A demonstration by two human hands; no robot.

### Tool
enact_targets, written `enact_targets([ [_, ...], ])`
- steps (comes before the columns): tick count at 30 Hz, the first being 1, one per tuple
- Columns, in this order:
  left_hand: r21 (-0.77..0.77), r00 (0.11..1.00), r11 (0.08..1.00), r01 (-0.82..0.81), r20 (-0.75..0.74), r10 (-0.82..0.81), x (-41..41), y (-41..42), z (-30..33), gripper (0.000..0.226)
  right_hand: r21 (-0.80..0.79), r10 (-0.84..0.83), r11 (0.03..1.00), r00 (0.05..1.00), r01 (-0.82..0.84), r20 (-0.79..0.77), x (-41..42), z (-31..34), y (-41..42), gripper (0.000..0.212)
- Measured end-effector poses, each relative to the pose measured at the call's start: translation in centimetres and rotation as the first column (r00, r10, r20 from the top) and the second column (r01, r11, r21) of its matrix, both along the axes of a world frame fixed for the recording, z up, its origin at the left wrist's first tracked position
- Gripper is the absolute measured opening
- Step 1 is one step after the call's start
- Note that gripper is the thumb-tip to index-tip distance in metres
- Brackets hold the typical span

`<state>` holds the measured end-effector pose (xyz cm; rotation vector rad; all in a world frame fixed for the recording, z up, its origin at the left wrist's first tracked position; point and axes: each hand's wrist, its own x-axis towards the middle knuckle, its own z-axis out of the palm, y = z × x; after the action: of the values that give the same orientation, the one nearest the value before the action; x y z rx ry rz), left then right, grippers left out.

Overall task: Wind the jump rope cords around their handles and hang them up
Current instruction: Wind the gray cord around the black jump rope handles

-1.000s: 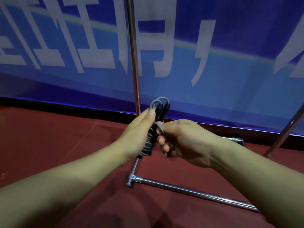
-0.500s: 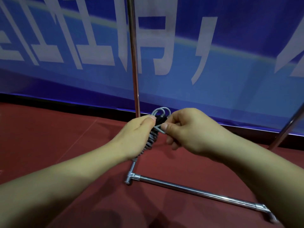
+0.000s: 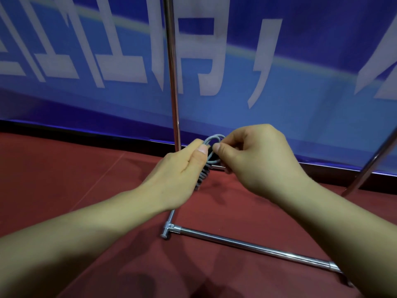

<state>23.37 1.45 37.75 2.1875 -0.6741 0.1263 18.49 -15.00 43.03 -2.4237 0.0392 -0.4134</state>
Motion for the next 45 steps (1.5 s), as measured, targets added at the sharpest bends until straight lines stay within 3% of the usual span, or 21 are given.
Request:
enact_targets([
  [12, -0.047, 1.0, 0.999, -0.003, 0.007, 0.003, -0.6, -0.9, -0.2, 0.036, -0.009, -0.023, 1.0, 0.981, 0.025, 0.195, 0.5, -1.4, 0.3, 0.017],
  [16, -0.042, 1.0, 0.999, -0.03, 0.004, 0.031, -0.5, -0.8, -0.4, 0.036, 0.239, -0.038, 0.971, 0.99, 0.004, 0.137, 0.6, -1.7, 0.4, 0.018],
  [24, -0.132, 0.991, 0.982, -0.132, -0.007, 0.132, 0.5, -0.5, -0.1, 0.035, 0.612, 0.105, 0.788, 0.994, -0.07, -0.023, 0.9, -2.6, 0.5, 0.015],
  [29, -0.164, 0.996, 0.983, -0.087, -0.019, 0.085, 0.0, -0.9, -0.3, 0.037, 0.545, 0.085, 0.835, 0.996, -0.069, -0.004, 1.2, -2.5, 0.2, 0.005],
  [38, -0.246, 0.994, 0.964, -0.106, -0.05, 0.096, -0.9, -1.6, 0.0, 0.04, 0.313, -0.021, 0.95, 0.99, -0.023, 0.137, 0.9, -2.7, 0.6, 0.01],
  [41, -0.344, 0.987, 0.93, -0.127, -0.137, 0.084, -0.9, -1.8, 0.2, 0.051, 0.305, -0.066, 0.952, 0.978, 0.003, 0.196, 0.9, -2.8, 1.0, 0.015],
  [45, -0.431, 0.965, 0.895, -0.114, -0.262, -0.003, -0.9, -1.8, 0.5, 0.059, 0.404, -0.102, 0.914, 0.987, 0.045, 0.121, 1.4, -3.0, 0.6, 0.031],
])
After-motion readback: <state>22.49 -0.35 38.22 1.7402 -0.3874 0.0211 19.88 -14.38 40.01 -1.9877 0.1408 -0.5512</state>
